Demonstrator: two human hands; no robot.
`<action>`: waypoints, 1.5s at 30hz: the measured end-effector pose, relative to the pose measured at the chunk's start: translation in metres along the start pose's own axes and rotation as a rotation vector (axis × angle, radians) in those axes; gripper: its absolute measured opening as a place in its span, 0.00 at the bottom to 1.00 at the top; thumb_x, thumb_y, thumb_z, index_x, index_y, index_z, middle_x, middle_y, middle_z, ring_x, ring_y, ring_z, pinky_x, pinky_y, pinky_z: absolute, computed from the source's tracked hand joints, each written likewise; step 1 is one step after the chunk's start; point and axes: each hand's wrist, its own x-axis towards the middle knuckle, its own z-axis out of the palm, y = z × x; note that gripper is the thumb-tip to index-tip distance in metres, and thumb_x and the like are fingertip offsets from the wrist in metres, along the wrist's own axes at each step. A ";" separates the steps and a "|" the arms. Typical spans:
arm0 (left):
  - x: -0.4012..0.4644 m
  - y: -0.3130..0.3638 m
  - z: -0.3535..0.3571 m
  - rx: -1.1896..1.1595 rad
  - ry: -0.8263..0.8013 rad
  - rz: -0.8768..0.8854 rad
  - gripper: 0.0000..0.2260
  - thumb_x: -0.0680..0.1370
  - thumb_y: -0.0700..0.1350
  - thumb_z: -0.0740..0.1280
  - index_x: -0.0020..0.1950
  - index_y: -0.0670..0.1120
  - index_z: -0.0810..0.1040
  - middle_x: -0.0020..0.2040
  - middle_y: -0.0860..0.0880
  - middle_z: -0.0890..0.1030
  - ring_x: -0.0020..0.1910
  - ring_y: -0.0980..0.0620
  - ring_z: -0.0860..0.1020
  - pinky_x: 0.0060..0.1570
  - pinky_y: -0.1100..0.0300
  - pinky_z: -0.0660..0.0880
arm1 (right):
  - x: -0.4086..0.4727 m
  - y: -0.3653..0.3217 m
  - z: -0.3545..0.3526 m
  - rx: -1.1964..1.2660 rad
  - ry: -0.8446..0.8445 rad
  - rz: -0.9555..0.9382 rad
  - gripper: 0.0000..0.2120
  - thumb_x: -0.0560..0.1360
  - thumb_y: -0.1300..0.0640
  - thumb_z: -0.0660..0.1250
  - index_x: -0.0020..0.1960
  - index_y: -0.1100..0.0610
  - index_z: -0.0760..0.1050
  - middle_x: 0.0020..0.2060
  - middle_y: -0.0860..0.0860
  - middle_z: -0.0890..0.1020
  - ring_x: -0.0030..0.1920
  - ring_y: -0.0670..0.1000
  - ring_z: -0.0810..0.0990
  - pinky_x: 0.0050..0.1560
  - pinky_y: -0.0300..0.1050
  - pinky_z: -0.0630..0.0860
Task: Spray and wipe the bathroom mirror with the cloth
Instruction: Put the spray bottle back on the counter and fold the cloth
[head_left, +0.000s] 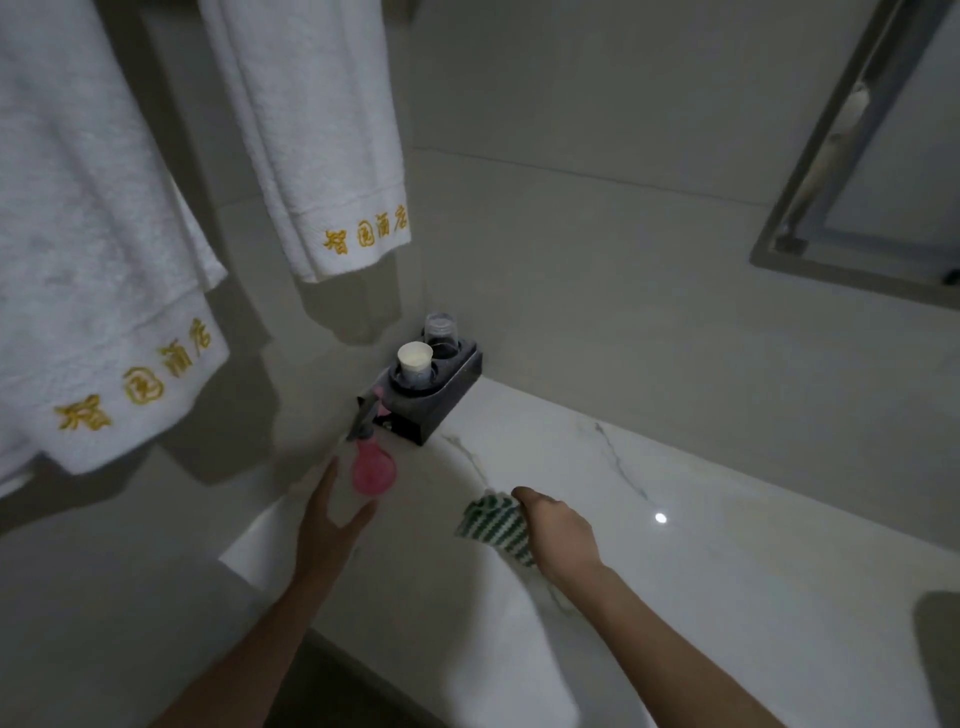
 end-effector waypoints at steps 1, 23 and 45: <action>-0.007 0.006 0.008 0.004 0.018 0.024 0.35 0.71 0.42 0.75 0.75 0.49 0.63 0.73 0.49 0.67 0.70 0.52 0.66 0.65 0.57 0.65 | -0.005 0.004 -0.004 0.004 0.005 0.003 0.13 0.76 0.60 0.60 0.60 0.53 0.70 0.56 0.51 0.79 0.55 0.54 0.77 0.48 0.45 0.72; -0.129 0.107 0.241 0.213 -0.599 0.836 0.29 0.69 0.58 0.63 0.70 0.58 0.65 0.69 0.50 0.72 0.71 0.51 0.64 0.71 0.51 0.55 | -0.112 0.143 -0.026 -0.101 0.124 0.286 0.09 0.76 0.61 0.60 0.55 0.53 0.71 0.53 0.52 0.79 0.52 0.54 0.78 0.42 0.44 0.68; -0.111 0.134 0.286 0.360 -0.610 0.906 0.16 0.69 0.53 0.58 0.40 0.50 0.84 0.37 0.52 0.84 0.34 0.53 0.81 0.32 0.65 0.74 | -0.112 0.198 -0.015 0.119 0.171 0.440 0.10 0.79 0.56 0.60 0.57 0.54 0.77 0.53 0.56 0.82 0.55 0.58 0.78 0.47 0.45 0.72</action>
